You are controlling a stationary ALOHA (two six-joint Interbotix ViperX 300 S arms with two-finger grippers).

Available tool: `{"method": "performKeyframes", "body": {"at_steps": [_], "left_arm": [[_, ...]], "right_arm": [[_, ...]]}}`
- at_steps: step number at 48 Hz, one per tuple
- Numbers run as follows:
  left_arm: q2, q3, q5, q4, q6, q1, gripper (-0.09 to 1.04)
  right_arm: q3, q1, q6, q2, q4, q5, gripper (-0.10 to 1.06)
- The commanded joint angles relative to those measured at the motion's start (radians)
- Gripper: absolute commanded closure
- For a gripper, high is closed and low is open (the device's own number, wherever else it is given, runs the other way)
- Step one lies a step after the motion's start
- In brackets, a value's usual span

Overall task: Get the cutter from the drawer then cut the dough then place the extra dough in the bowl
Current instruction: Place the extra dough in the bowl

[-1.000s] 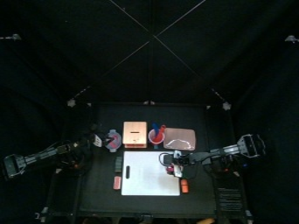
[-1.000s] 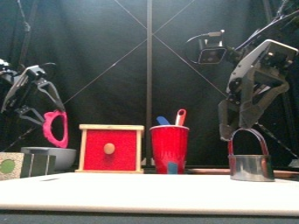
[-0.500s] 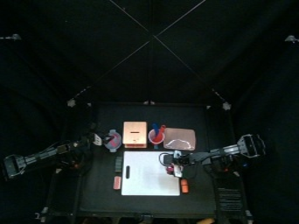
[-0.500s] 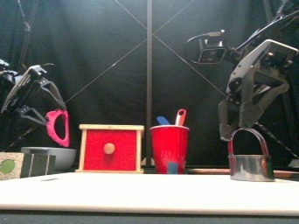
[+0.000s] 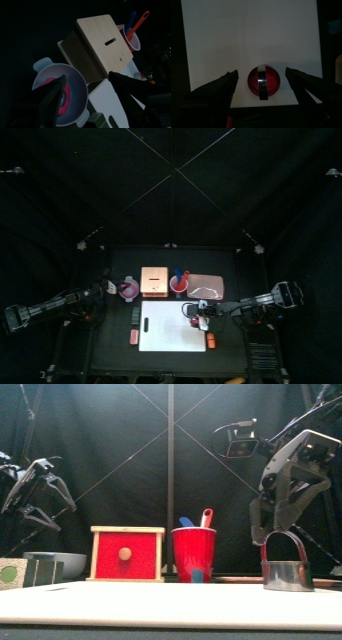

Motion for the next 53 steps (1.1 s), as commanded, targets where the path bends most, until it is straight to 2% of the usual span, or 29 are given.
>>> {"method": "performKeyframes", "body": {"at_steps": [1,6,14,23,26,32,39,45,53], "left_arm": [[0.003,-0.012,-0.006,0.023,0.008,0.005,-0.05],[0.003,-0.011,-0.006,0.13,0.02,-0.002,-0.05],[0.002,-0.011,-0.038,0.39,0.025,-0.031,-0.05],[0.003,-0.006,-0.193,0.626,0.025,-0.181,-0.05],[0.003,-0.002,-0.267,0.676,0.023,-0.236,-0.05],[0.005,0.018,-0.442,0.723,0.021,-0.344,-0.05],[0.02,0.051,-0.552,0.726,0.021,-0.449,-0.05],[0.032,0.058,-0.566,0.738,0.026,-0.499,-0.05],[0.037,0.066,-0.554,0.804,0.026,-0.505,-0.05]], "right_arm": [[-0.018,-0.003,0.002,-0.014,0.0,-0.003,-0.07],[-0.025,-0.003,-0.002,-0.014,-0.006,-0.003,-0.07],[-0.032,-0.003,-0.011,-0.012,-0.029,-0.005,-0.07],[-0.049,-0.005,-0.017,-0.012,-0.072,-0.055,-0.07],[-0.052,-0.009,-0.015,-0.014,-0.107,-0.104,-0.07],[-0.054,-0.034,-0.002,-0.015,-0.161,-0.19,-0.07],[-0.037,-0.061,-0.003,-0.017,-0.169,-0.302,-0.07],[-0.017,-0.089,-0.011,-0.018,-0.173,-0.43,-0.07],[0.018,-0.115,-0.011,-0.02,-0.176,-0.588,-0.07]]}}
